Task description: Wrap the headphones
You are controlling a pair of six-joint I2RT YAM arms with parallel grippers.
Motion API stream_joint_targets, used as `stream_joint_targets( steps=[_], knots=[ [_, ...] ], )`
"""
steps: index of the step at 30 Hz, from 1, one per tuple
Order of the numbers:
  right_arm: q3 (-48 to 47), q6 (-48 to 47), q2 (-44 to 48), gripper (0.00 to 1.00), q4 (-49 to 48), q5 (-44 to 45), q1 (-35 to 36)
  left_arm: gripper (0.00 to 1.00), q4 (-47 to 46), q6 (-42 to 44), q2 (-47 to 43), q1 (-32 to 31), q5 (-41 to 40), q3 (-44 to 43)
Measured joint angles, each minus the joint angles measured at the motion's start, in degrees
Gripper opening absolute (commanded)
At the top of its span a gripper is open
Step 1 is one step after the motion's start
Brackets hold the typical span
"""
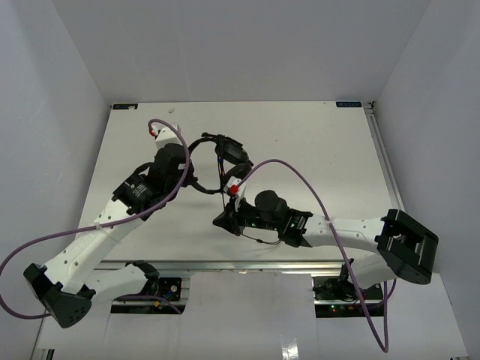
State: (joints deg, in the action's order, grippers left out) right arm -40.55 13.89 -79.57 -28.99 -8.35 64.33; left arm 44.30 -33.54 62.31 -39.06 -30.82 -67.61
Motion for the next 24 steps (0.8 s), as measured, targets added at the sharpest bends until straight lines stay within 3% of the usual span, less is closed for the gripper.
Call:
stream_joint_targets(
  steps=[13,24],
  knots=[
    [7.1,-2.0,-2.7,0.15,-8.8,4.8,1.6,0.0,-4.1,-3.9,-10.5,0.6,4.8,1.7],
    [8.0,-3.9,-6.7,0.08,-11.4,6.3,0.9,0.0,-3.3,-4.4,-12.1,0.6,6.5,1.7]
  ],
)
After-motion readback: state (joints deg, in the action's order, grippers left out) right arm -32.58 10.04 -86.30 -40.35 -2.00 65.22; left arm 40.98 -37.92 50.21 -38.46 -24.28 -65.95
